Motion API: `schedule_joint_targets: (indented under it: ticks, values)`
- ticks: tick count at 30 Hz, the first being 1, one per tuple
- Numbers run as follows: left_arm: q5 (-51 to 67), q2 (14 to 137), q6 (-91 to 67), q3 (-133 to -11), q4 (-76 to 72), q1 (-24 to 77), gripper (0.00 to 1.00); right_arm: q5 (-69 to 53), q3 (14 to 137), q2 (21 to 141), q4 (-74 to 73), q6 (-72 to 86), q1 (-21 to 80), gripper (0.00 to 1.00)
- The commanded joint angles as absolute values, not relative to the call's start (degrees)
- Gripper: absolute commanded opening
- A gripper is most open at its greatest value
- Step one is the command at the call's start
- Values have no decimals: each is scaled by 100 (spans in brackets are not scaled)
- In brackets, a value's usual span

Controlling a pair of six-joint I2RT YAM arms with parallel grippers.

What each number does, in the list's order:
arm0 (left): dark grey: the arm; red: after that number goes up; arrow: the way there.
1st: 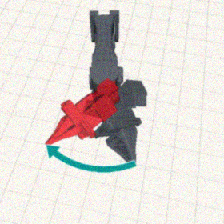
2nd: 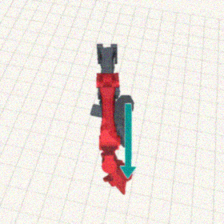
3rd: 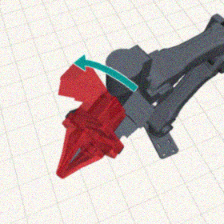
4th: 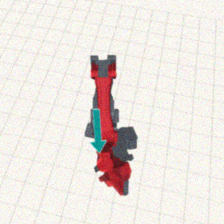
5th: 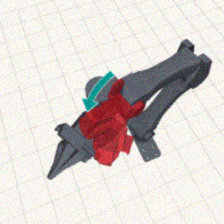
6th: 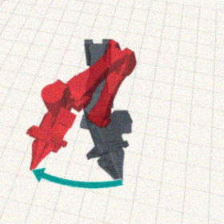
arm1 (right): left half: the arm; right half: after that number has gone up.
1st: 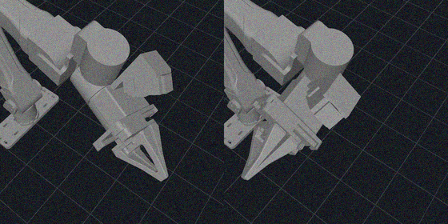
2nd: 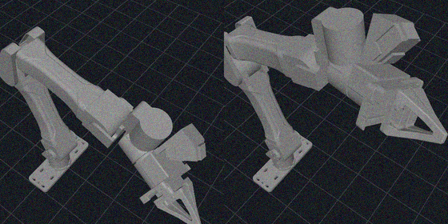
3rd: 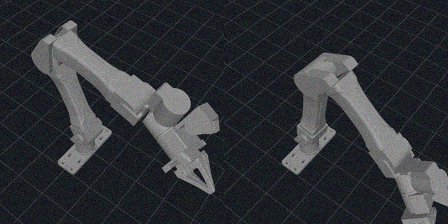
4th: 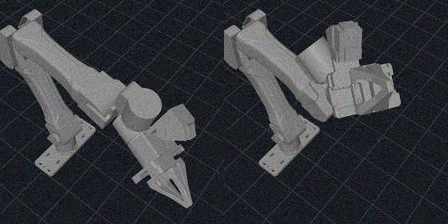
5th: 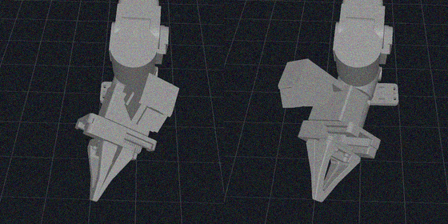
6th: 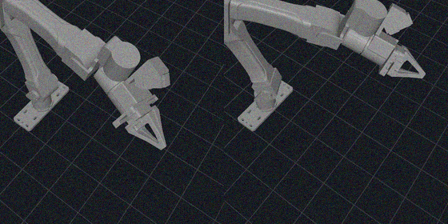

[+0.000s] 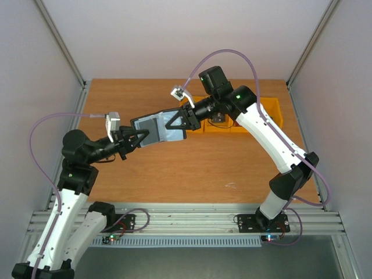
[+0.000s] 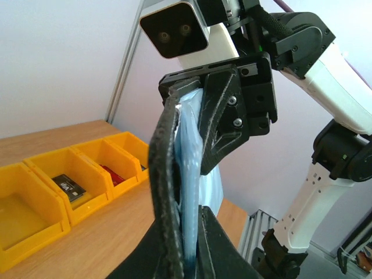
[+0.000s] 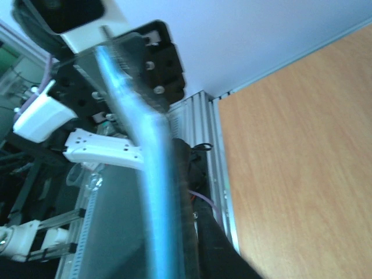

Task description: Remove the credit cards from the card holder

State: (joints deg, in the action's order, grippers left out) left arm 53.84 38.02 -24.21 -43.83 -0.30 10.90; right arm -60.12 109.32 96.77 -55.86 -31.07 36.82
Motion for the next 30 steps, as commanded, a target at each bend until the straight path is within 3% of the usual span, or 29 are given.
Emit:
schedule_joint_targets:
  ticks: [1,2,5,15,30]
  values:
    - [5251,3644,-2462,-4359,-233,1082,24,-6096,11021,9624,-5707,-3210,3596,1]
    - [5237,3572,-2427,-4371,-155,1081,37,-6132,11019,9598,-5701,-3204,3550,1]
    - [5136,3370,-2211,-4386,309,1026,43,-6277,11152,9555,-5746,-3186,3433,1]
    - [4798,3313,-1954,-4292,358,967,29,-6455,11579,9651,-6364,-3404,3432,1]
    - [4830,3620,-1873,-4367,62,967,32,-6456,11831,9706,-6525,-3457,3620,1]
